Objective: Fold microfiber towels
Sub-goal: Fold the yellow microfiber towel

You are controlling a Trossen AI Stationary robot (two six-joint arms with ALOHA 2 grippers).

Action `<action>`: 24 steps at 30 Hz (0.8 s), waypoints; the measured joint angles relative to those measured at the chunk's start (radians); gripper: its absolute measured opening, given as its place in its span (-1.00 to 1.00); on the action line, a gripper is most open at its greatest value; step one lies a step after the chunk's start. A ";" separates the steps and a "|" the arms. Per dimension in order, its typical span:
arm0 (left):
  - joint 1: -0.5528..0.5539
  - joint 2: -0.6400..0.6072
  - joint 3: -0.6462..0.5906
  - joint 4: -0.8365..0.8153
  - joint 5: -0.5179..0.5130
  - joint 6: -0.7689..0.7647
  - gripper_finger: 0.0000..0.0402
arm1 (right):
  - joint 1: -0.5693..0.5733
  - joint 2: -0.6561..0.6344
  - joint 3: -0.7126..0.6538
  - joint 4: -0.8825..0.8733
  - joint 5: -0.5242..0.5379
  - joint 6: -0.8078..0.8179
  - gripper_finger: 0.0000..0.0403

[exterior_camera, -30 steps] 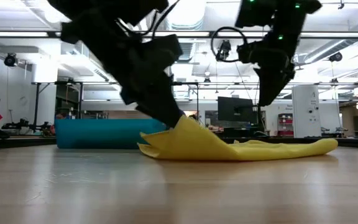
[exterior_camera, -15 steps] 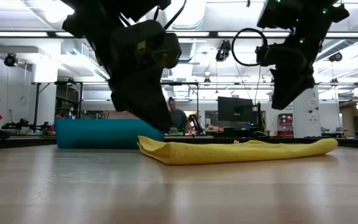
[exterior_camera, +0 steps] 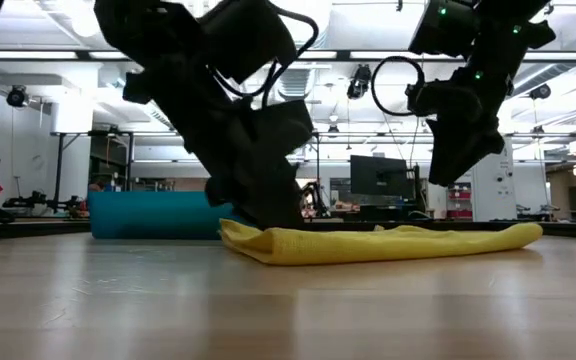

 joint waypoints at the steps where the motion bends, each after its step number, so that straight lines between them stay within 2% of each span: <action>1: -0.003 0.002 0.001 -0.017 0.022 -0.015 -0.58 | -0.005 -0.002 0.000 0.002 -0.024 0.005 -0.18; 7: -0.035 -0.016 0.002 -0.156 0.066 -0.056 -0.59 | -0.035 -0.004 -0.045 0.051 -0.154 0.006 0.07; 12: -0.054 -0.048 -0.001 -0.235 0.079 -0.055 -0.59 | -0.117 -0.004 -0.133 0.192 -0.336 0.007 0.29; 18: -0.059 -0.074 -0.013 -0.244 0.084 -0.038 -0.59 | -0.225 0.017 -0.233 0.373 -0.525 -0.013 0.48; 24: -0.059 -0.075 -0.018 -0.237 0.083 -0.037 -0.59 | -0.252 0.119 -0.268 0.495 -0.582 -0.022 0.54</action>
